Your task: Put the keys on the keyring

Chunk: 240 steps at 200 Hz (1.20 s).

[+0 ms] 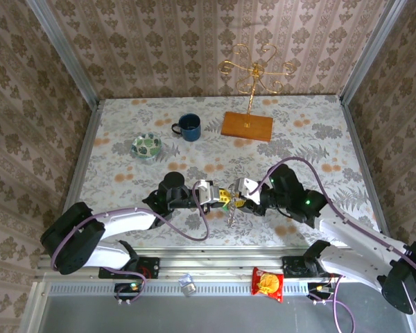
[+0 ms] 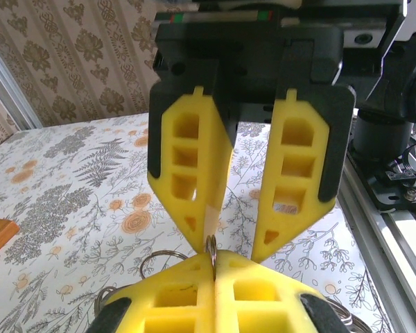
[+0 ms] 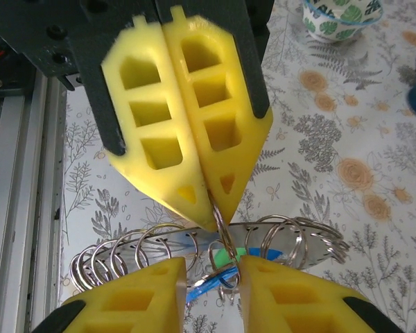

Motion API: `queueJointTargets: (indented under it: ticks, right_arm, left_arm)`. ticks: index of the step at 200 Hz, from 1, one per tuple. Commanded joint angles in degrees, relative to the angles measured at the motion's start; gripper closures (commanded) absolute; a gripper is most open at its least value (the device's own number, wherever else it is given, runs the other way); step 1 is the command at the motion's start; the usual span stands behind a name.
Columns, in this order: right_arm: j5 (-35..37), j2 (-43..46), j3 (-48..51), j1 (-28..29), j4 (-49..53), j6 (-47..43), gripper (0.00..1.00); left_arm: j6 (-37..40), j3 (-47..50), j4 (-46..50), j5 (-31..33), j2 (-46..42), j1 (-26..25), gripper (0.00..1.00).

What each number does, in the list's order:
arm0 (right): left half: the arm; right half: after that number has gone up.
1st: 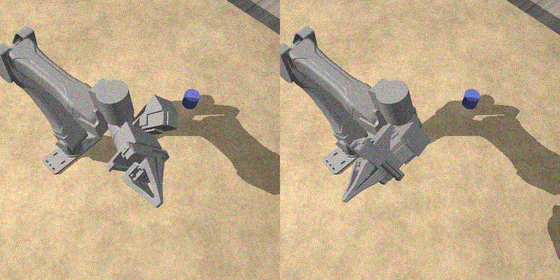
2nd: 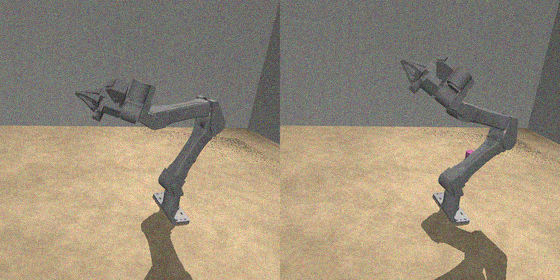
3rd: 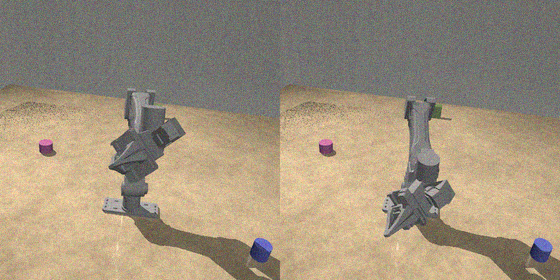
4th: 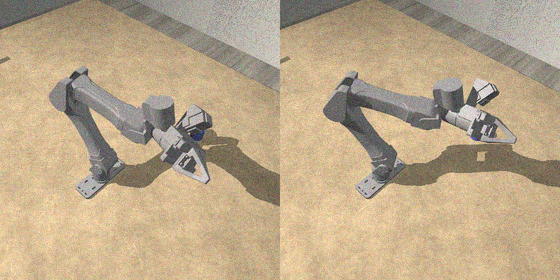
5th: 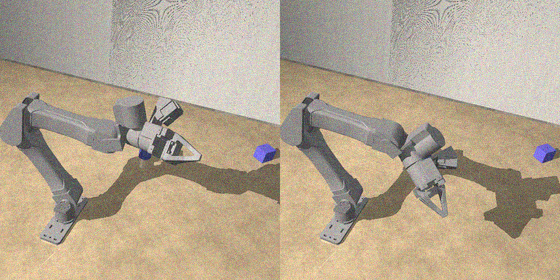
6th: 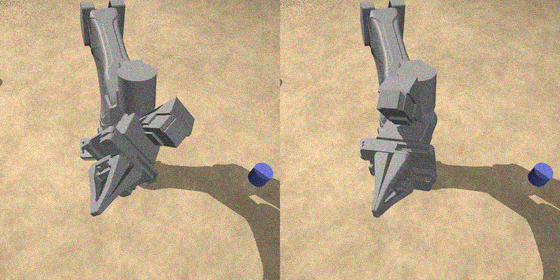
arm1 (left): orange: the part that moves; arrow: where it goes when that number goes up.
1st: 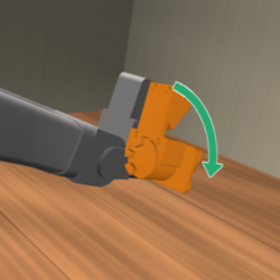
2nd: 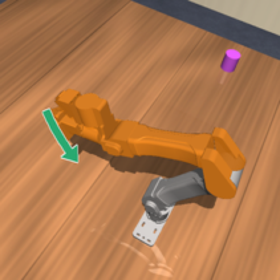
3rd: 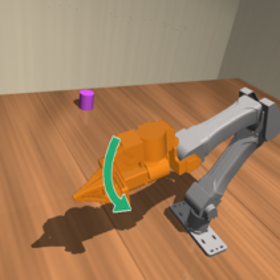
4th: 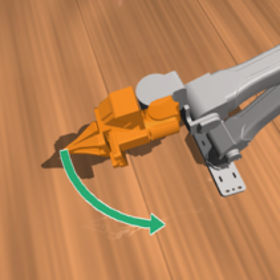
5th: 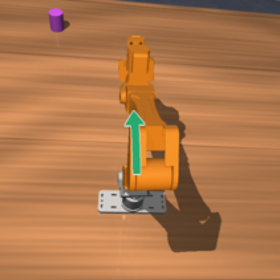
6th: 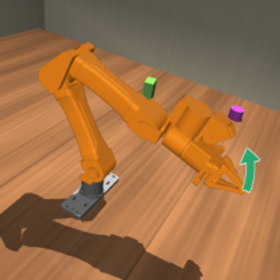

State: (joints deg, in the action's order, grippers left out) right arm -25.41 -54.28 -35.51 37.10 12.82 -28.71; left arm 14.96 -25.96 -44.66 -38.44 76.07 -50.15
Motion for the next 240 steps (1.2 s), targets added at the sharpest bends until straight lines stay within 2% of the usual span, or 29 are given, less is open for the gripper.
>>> queueJointTargets:
  ticks: [1,91,149,188,240]
  right_arm:
    - [0.53,1.94,0.11,-0.36,1.99,-1.17,0.72]
    - [-2.80,-2.49,-0.35,-0.36,-3.48,0.25,0.81]
    - [-1.63,-1.05,-0.35,-0.45,-1.51,-0.48,0.75]
    - [-0.87,0.49,-0.44,-0.63,0.51,-1.21,0.76]
    - [-2.42,-0.41,-0.70,-0.63,-1.85,-0.05,0.78]
  left_arm:
    - [-1.16,0.07,-3.83,-2.11,0.52,0.49,1.00]
    - [-2.39,0.55,-7.34,-3.57,1.94,0.78,1.00]
    - [-2.46,0.97,-7.63,-3.87,2.14,1.16,1.00]
    - [-2.43,0.99,-7.63,-4.02,1.97,1.20,1.00]
    - [-2.65,0.99,-7.89,-4.39,1.84,1.20,1.00]
